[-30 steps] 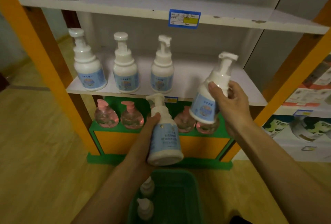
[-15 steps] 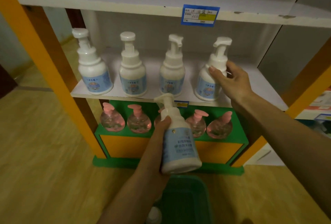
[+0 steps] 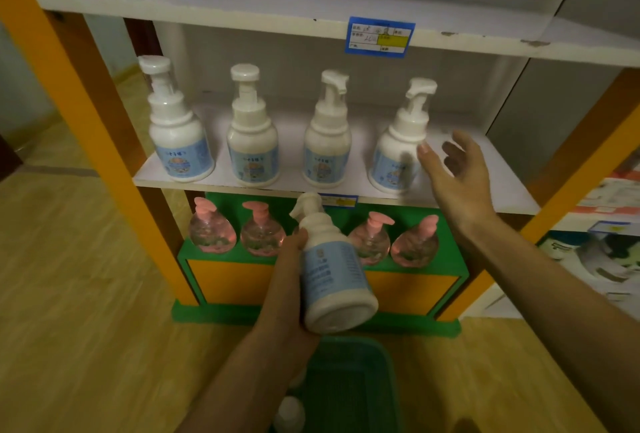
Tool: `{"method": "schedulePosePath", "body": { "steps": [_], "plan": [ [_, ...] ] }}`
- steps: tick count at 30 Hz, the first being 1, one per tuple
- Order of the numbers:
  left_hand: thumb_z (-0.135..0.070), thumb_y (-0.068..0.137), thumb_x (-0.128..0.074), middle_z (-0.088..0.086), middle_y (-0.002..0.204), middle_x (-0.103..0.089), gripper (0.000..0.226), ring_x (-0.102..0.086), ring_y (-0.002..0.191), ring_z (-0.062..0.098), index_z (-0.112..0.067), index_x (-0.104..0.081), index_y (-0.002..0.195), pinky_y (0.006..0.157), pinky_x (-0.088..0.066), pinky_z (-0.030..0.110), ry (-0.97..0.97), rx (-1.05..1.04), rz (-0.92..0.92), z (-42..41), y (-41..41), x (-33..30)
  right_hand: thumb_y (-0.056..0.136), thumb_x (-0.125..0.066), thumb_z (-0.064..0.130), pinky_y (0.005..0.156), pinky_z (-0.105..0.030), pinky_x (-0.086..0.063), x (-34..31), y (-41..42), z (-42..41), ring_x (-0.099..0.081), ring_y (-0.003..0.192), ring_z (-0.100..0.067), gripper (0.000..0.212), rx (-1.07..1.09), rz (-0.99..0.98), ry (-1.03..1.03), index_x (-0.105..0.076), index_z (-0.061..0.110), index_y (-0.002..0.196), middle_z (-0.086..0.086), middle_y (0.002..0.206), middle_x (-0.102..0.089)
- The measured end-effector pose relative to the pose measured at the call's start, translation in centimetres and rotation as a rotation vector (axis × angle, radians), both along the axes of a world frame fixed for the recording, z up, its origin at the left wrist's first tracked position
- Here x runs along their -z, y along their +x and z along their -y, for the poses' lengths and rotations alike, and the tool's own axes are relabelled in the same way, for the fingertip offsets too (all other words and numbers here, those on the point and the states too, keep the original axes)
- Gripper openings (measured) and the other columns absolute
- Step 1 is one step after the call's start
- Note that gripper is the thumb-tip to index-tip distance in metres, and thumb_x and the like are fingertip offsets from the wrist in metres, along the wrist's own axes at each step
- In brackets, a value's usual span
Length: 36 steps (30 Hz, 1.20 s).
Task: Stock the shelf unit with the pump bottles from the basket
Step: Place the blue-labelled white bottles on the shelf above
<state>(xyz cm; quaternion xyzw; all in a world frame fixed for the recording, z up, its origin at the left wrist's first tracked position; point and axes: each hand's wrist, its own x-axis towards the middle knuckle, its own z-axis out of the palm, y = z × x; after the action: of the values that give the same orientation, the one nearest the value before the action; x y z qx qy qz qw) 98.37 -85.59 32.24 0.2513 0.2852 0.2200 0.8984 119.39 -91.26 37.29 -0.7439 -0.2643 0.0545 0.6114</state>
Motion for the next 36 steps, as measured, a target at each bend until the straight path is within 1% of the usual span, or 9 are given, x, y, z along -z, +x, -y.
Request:
{"method": "schedulePosePath", "body": {
  "steps": [3, 6, 9, 11, 14, 18, 22, 32, 36],
  "plan": [
    [-0.053, 0.074, -0.058, 0.01, 0.076, -0.071, 0.053, -0.067, 0.066, 0.024, -0.017, -0.061, 0.113, 0.068, -0.055, 0.039, 0.055, 0.036, -0.047, 0.4, -0.2, -0.2, 0.092, -0.058, 0.036, 0.095, -0.026, -0.044, 1.0, -2.3, 3.6, -0.051, 0.12, -0.013, 0.047, 0.101, -0.02, 0.087, -0.044, 0.023, 0.135, -0.002, 0.133, -0.054],
    [-0.054, 0.074, -0.062, 0.012, 0.087, -0.07, 0.065, -0.068, 0.073, 0.023, -0.019, -0.054, 0.127, 0.069, -0.055, 0.038, 0.072, 0.077, -0.104, 0.9, -0.4, -1.1, 0.092, -0.059, 0.031, 0.094, -0.038, -0.052, 2.5, -4.5, 6.8, -0.059, 0.108, -0.014, 0.031, 0.161, -0.101, 0.139, -0.053, 0.025, 0.122, 0.007, 0.111, -0.062],
    [-0.02, 0.096, -0.048, 0.0, 0.088, -0.051, 0.06, -0.057, 0.05, -0.007, -0.01, -0.02, 0.148, 0.046, -0.042, 0.003, 0.107, -0.112, 0.131, 1.3, -0.6, -2.2, 0.092, -0.059, 0.023, 0.093, -0.042, -0.052, 4.4, -6.5, 8.9, -0.06, 0.105, -0.014, 0.024, 0.156, -0.206, 0.133, -0.057, 0.019, 0.116, 0.008, 0.105, -0.062],
    [-0.01, 0.098, -0.042, 0.005, 0.105, -0.047, 0.061, -0.05, 0.038, -0.01, -0.005, -0.008, 0.147, 0.042, -0.036, 0.0, 0.06, -0.1, 0.188, 1.4, -1.1, -3.1, 0.093, -0.058, 0.021, 0.085, -0.038, -0.053, 5.0, -7.6, 9.2, -0.061, 0.105, -0.018, 0.014, 0.115, -0.295, 0.137, -0.06, 0.022, 0.107, 0.002, 0.106, -0.064],
    [-0.04, 0.076, -0.061, 0.014, 0.103, -0.066, 0.07, -0.068, 0.064, 0.01, -0.015, -0.043, 0.139, 0.061, -0.055, 0.026, 0.102, 0.043, -0.105, 2.4, -0.3, -1.9, 0.092, -0.058, 0.021, 0.082, -0.037, -0.054, 4.5, -8.5, 9.1, -0.062, 0.104, -0.018, 0.009, 0.047, -0.366, 0.14, -0.062, 0.023, 0.1, -0.003, 0.11, -0.065],
    [-0.047, 0.079, -0.057, 0.01, 0.081, -0.07, 0.045, -0.066, 0.066, 0.022, -0.012, -0.065, 0.106, 0.066, -0.051, 0.038, 0.046, 0.075, -0.095, 2.4, -0.2, 0.0, 0.092, -0.057, 0.023, 0.084, -0.042, -0.056, 3.6, -9.2, 9.0, -0.063, 0.103, -0.021, 0.015, -0.026, -0.374, 0.098, -0.064, 0.02, 0.105, -0.003, 0.107, -0.067],
    [-0.048, 0.086, -0.051, 0.007, 0.069, -0.068, 0.039, -0.065, 0.056, 0.02, -0.013, -0.066, 0.09, 0.063, -0.051, 0.035, 0.029, 0.045, -0.12, 2.8, 0.5, 0.3, 0.092, -0.056, 0.022, 0.087, -0.041, -0.053, 3.3, -9.9, 8.9, -0.063, 0.098, -0.019, 0.01, -0.146, -0.397, 0.029, -0.064, 0.025, 0.098, 0.002, 0.099, -0.067],
    [-0.058, 0.062, -0.062, 0.012, 0.088, -0.069, 0.07, -0.066, 0.071, 0.025, -0.015, -0.063, 0.117, 0.066, -0.057, 0.04, 0.061, 0.081, -0.041, 3.3, 1.6, -0.3, 0.095, -0.052, 0.033, 0.096, -0.042, -0.05, 3.5, -9.6, 8.3, -0.06, 0.104, -0.016, 0.014, -0.31, -0.54, -0.131, -0.061, 0.029, 0.104, 0.002, 0.108, -0.065],
    [-0.049, 0.068, -0.062, 0.01, 0.073, -0.071, 0.048, -0.068, 0.058, 0.022, -0.016, -0.065, 0.102, 0.053, -0.058, 0.037, 0.034, 0.104, -0.039, 3.6, 1.4, -1.0, 0.095, -0.052, 0.033, 0.094, -0.045, -0.051, 3.1, -9.4, 8.6, -0.059, 0.102, -0.02, 0.008, -0.283, -0.563, -0.132, -0.059, 0.032, 0.099, -0.004, 0.109, -0.062]
  ]
}}
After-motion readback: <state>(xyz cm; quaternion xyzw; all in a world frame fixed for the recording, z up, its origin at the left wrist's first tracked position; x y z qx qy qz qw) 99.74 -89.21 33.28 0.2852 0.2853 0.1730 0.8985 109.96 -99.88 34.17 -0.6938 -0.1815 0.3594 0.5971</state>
